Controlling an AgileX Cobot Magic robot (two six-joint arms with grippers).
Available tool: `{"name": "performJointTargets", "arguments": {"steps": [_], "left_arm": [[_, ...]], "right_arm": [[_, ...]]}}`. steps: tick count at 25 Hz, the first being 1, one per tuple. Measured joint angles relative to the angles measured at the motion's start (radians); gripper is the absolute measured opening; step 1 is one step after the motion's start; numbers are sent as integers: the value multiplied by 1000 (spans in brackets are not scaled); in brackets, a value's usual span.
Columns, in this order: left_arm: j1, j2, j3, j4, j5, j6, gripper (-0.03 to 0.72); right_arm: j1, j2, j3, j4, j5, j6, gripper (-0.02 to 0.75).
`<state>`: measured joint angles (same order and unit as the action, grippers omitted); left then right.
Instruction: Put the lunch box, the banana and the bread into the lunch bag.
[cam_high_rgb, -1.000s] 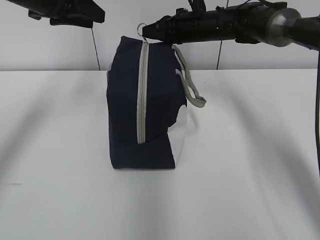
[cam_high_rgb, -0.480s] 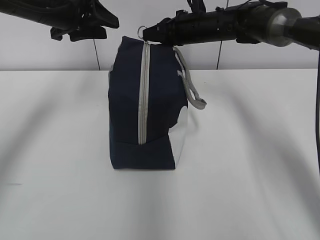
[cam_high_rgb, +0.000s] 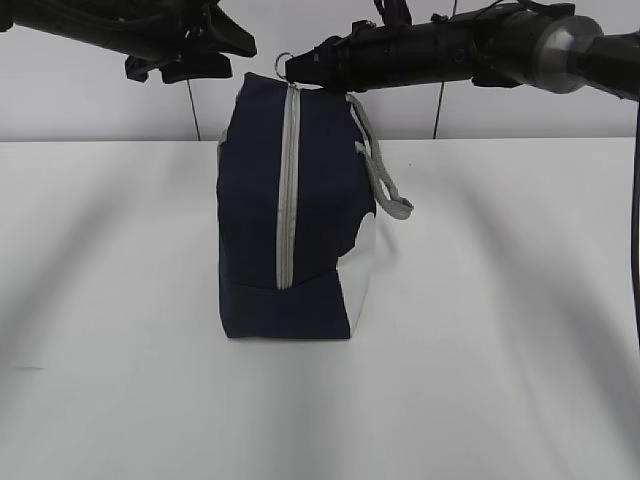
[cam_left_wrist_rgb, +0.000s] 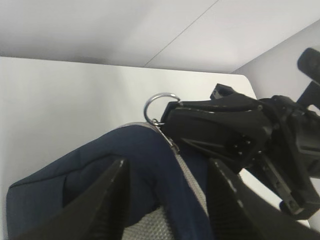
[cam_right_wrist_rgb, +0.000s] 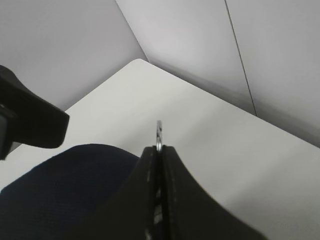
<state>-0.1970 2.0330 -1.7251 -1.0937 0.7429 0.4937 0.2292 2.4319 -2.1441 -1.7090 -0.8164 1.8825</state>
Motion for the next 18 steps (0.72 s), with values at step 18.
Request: {"name": "performJointTargets", "arguments": {"steps": [18], "left_arm": [[-13,53,-4,-2,4,-8,272]], "right_arm": [[0,0,0,-8,-2,2,6]]}}
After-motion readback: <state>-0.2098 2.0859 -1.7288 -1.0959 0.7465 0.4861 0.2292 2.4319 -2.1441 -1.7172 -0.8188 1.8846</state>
